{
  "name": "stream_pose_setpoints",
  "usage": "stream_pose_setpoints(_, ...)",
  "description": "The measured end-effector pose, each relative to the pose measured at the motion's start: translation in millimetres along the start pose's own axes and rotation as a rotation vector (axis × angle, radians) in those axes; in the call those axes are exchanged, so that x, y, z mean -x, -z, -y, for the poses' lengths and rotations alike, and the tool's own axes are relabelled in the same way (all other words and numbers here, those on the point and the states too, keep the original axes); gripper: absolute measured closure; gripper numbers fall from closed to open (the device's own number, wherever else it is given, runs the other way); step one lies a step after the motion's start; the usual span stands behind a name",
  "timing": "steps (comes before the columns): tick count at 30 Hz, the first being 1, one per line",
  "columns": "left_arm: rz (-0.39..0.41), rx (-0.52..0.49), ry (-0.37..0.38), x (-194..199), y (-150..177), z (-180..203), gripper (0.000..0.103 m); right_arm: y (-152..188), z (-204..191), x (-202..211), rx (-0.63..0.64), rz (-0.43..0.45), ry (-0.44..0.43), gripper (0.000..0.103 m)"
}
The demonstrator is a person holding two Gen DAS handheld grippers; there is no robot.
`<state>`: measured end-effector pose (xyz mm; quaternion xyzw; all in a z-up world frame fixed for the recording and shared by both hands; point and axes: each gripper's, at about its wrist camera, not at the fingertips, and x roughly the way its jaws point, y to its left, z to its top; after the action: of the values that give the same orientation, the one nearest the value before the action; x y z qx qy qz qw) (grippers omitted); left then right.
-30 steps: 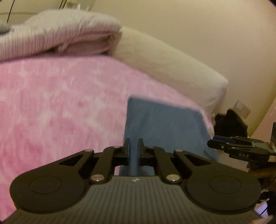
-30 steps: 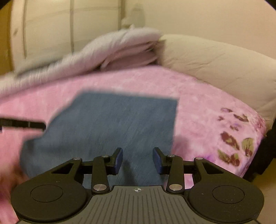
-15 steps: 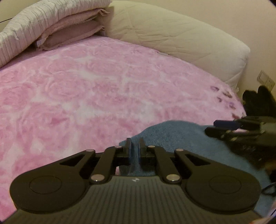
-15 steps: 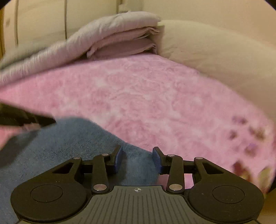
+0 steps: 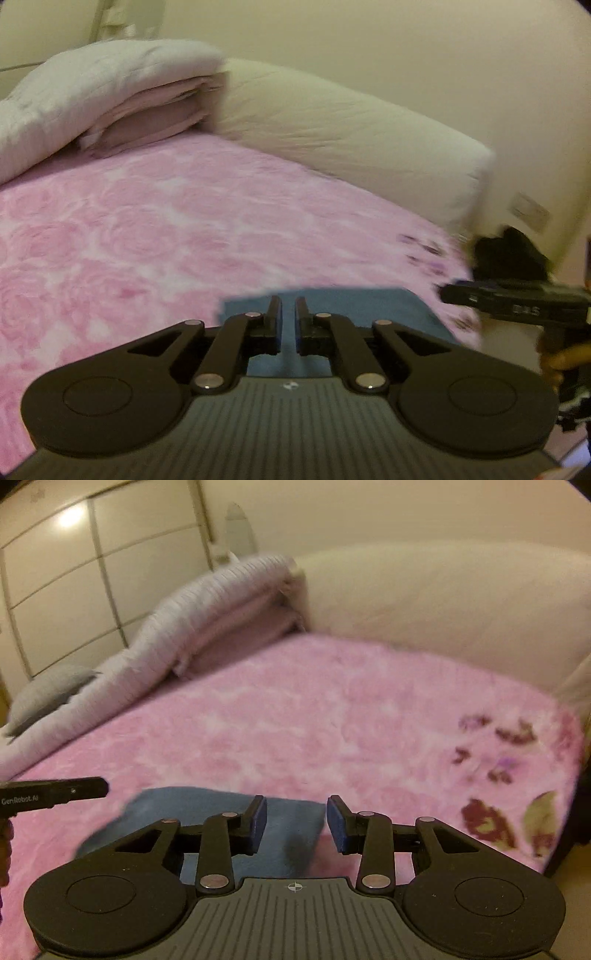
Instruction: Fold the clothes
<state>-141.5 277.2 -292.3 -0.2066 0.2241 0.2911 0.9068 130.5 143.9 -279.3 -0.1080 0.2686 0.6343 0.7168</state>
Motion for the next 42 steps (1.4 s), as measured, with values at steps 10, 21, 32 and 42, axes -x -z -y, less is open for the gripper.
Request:
stream_pose_setpoints(10,-0.105,-0.06,-0.121,-37.4,36.3,15.0,0.099,55.5,-40.4,-34.2,0.209,-0.114,0.073,0.065)
stream_pose_setpoints(21,-0.131,-0.093,-0.083,-4.2,33.7,31.6,0.1,41.3,-44.2,-0.7,0.131,-0.128,0.015,0.064)
stream_pose_setpoints(32,-0.207,-0.049,-0.13,-33.2,40.9,32.3,0.1,52.1,-49.9,-23.0,0.199,-0.228,0.066,0.065)
stream_pose_setpoints(42,-0.2,-0.072,-0.143,-29.5,33.3,36.3,0.1,45.9,-42.1,-26.2,0.165,-0.24,0.039,0.064)
